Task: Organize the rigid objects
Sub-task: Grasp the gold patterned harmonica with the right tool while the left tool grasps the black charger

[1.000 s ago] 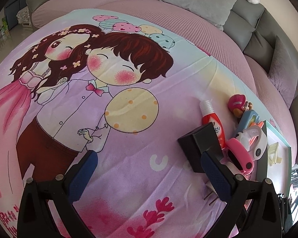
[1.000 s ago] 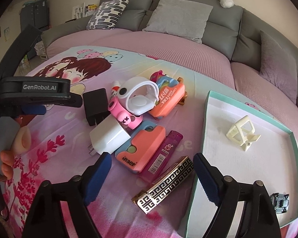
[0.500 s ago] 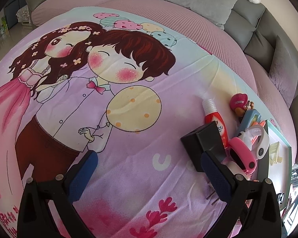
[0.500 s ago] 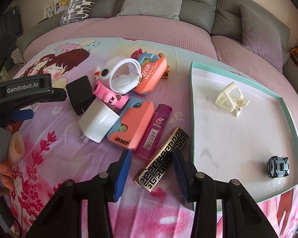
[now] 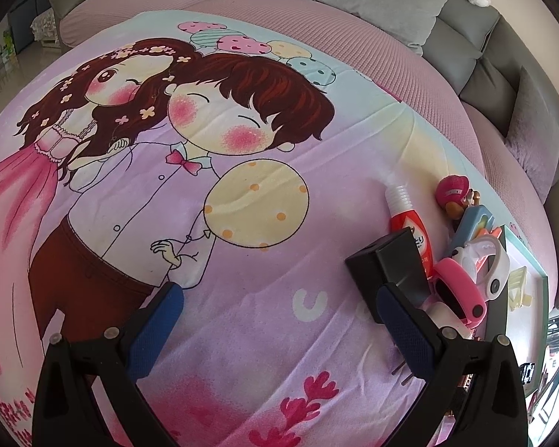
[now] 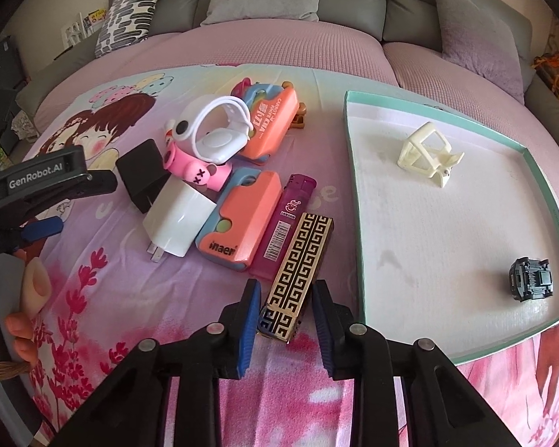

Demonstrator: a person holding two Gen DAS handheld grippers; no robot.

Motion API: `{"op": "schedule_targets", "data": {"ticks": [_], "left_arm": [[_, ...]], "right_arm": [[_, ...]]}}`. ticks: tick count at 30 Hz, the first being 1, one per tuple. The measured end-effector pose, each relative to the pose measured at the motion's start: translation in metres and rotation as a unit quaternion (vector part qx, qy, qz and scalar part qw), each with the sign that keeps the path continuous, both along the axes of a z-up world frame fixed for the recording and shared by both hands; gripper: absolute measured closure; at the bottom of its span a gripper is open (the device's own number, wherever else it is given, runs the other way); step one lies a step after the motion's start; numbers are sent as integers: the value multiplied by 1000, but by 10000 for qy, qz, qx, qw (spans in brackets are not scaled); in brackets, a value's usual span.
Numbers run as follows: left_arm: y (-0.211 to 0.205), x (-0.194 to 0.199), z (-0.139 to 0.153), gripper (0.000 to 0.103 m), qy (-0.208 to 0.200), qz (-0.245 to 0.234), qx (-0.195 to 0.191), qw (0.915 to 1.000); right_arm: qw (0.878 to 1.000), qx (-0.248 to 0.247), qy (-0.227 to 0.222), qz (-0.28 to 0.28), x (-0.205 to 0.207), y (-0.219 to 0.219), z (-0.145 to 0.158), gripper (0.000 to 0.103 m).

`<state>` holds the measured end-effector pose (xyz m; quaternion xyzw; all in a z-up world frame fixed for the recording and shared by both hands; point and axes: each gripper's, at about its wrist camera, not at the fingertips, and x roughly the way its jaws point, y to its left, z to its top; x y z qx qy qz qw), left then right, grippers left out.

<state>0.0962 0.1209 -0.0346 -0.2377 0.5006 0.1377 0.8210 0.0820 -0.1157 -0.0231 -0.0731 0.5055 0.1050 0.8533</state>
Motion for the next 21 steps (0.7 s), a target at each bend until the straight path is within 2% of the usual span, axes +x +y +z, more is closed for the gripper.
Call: {"op": "schedule_targets", "data": {"ticks": [12,21], "left_arm": [[-2,5,-1,0,86,-32,171,9998],[-3,20,3,0,-39,73,252,9996]], "right_arm": [[9984,-551,-70,-58,11,15,-8,74],[9997,-45,-132,-182,9,1,-3,75]]}}
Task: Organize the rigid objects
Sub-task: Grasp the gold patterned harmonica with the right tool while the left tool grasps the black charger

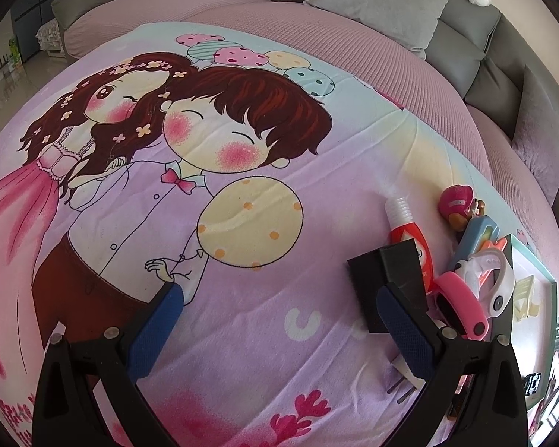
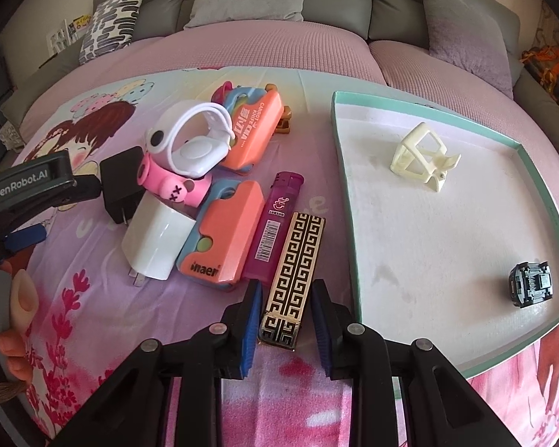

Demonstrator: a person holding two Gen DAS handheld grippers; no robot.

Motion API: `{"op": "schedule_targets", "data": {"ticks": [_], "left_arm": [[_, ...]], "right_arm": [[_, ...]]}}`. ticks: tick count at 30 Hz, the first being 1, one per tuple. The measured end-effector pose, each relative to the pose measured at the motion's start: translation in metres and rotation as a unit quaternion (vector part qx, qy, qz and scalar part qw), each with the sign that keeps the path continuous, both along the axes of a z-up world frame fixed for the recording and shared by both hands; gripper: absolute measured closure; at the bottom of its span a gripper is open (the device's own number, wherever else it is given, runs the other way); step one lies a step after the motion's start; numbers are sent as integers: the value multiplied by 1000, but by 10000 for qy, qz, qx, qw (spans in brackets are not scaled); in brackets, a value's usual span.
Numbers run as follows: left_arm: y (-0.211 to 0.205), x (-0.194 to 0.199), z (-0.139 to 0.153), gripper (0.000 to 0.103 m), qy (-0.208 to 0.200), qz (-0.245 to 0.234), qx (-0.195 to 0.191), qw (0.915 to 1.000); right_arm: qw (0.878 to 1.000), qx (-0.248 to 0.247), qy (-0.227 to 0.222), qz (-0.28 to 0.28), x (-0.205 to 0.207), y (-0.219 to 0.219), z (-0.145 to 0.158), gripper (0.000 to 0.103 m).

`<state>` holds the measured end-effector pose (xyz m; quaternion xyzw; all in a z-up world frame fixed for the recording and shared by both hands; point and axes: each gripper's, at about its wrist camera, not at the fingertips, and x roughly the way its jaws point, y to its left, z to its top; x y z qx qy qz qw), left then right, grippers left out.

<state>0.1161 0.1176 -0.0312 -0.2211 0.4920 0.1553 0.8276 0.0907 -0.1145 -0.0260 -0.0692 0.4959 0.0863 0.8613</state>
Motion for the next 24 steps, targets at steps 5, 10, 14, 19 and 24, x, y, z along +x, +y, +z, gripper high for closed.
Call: {"op": "schedule_targets", "data": {"ticks": [5,10,14,19,24], "left_arm": [[-5,5,7,0,-187,12,84,9998],[-12,8,19,0,-534,-20,-116,9985],[-32,19,19,0,-486,-223,304,9981],[-41,27,3,0,-202,-318,383,9986],[-43,25,-1,5,-90,-266,581,9979]], "right_arm": [[9997,226,21,12,1,-5,2,75],[9990,450,15,-37,1,-12,7,77],[9987,503,-42,-2,-3,-15,12,77],[9978,599,-258,-121,-4,-25,26,81],[9971,715,-228,-125,-3,-29,27,81]]}}
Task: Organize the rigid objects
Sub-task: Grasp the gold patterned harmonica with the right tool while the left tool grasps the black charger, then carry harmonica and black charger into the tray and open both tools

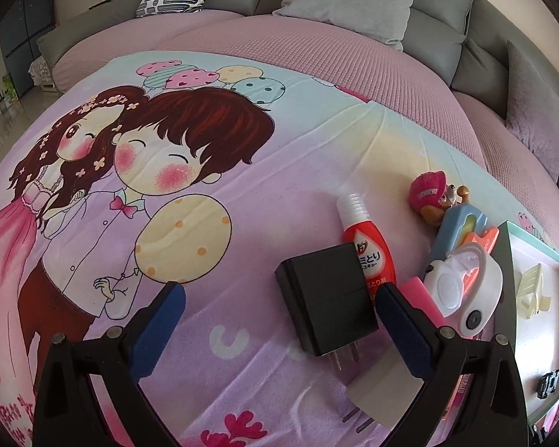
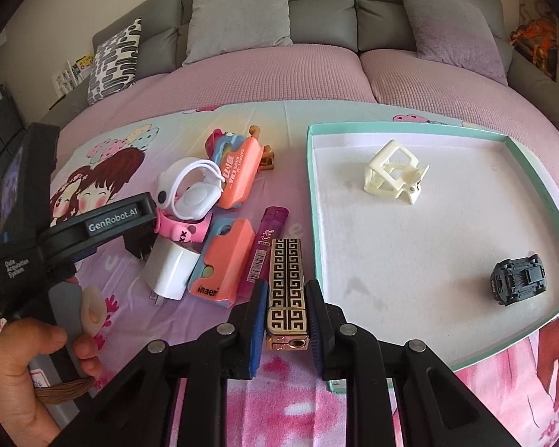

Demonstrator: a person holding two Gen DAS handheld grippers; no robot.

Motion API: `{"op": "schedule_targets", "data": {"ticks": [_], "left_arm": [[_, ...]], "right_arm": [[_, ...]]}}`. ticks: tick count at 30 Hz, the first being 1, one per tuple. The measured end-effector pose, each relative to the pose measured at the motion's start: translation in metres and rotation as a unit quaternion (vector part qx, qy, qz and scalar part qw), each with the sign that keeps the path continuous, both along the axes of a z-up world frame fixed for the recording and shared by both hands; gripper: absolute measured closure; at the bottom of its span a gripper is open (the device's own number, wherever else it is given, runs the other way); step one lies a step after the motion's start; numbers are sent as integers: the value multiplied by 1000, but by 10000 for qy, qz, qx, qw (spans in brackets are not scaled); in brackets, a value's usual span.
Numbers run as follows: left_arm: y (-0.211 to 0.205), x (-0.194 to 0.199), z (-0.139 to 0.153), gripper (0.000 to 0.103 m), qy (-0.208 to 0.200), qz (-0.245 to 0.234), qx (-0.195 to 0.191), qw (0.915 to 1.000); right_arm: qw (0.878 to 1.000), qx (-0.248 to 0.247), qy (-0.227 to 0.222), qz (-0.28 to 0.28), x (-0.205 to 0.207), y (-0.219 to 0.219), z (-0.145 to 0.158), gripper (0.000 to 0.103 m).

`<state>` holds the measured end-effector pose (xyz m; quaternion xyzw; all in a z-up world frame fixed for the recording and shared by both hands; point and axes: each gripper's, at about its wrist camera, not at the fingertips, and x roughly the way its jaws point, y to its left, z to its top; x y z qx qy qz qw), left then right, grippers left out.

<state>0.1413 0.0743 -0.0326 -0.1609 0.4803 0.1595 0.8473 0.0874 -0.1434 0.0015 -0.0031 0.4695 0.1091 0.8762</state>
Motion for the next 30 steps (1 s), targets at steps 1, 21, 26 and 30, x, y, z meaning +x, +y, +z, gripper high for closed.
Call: {"op": "schedule_targets", "data": {"ticks": [1,21,26,30], "left_arm": [[-1,0,-2,13,35,-35,-27,10000],[-6,-38,88,61,-1304,-347,-206,9906],[-36,-37,108,61,-1590,-875,-206,9832],[-71,-32,107,61,-1565,-1382,-229,9777]], "right_arm": [[10000,-12,-9,5,0,0,0,81],[9929,148,-1020,-596,-17,-43,52,81],[9903,-22,-958,-1005,-13,-74,47,81],[9881,-94,-814,-1298,-7,-96,37,81]]}}
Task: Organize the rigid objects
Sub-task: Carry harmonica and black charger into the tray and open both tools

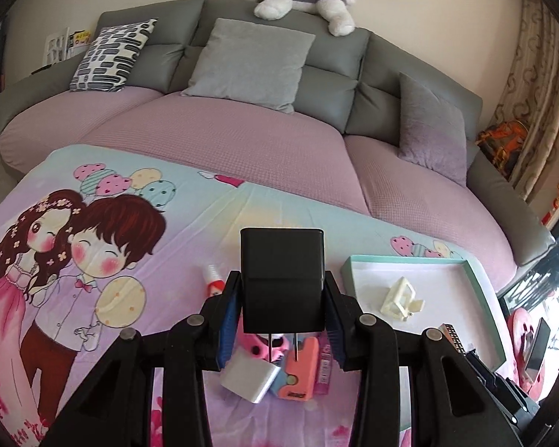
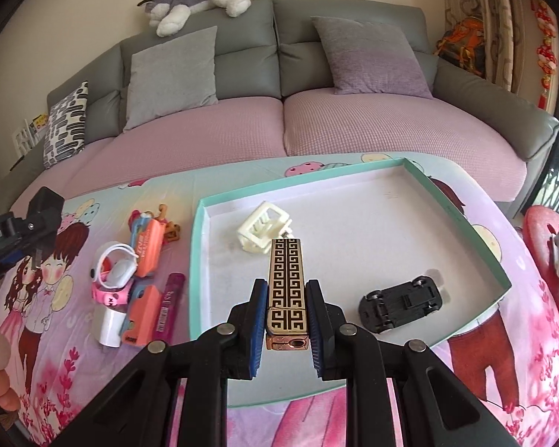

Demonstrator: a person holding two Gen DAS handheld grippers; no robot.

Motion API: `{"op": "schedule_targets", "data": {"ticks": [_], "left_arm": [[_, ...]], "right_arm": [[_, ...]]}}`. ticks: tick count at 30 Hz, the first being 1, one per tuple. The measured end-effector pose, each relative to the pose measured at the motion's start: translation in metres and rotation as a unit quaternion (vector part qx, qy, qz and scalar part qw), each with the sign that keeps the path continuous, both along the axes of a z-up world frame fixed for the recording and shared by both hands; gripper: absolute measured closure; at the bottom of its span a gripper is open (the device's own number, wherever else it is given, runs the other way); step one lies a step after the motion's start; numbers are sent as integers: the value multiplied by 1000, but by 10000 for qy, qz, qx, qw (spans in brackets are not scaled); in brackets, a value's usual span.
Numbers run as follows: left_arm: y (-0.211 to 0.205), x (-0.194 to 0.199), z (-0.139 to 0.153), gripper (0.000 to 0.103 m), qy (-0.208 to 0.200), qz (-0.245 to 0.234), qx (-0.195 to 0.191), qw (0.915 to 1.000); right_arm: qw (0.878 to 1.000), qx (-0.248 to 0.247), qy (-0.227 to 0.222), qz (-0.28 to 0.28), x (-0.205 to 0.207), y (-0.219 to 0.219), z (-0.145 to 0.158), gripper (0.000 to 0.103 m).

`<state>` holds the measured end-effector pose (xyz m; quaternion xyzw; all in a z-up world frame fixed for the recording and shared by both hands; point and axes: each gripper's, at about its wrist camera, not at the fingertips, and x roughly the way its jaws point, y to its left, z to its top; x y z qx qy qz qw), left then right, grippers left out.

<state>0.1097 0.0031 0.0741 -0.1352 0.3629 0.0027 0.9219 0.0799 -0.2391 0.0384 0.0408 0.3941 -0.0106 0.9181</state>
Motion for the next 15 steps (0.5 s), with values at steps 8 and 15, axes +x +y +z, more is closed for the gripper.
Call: {"op": "schedule_targets", "data": {"ticks": [8,15], "left_arm": [[-78,8,-13,61,101,-1035,93,9945],[-123,15,-37,61,350,-1559,122,9871]], "right_arm": [[9987,163,29,-482,0,-36,-7,81],[9981,238,60,-571,0,-45,-9,81]]}}
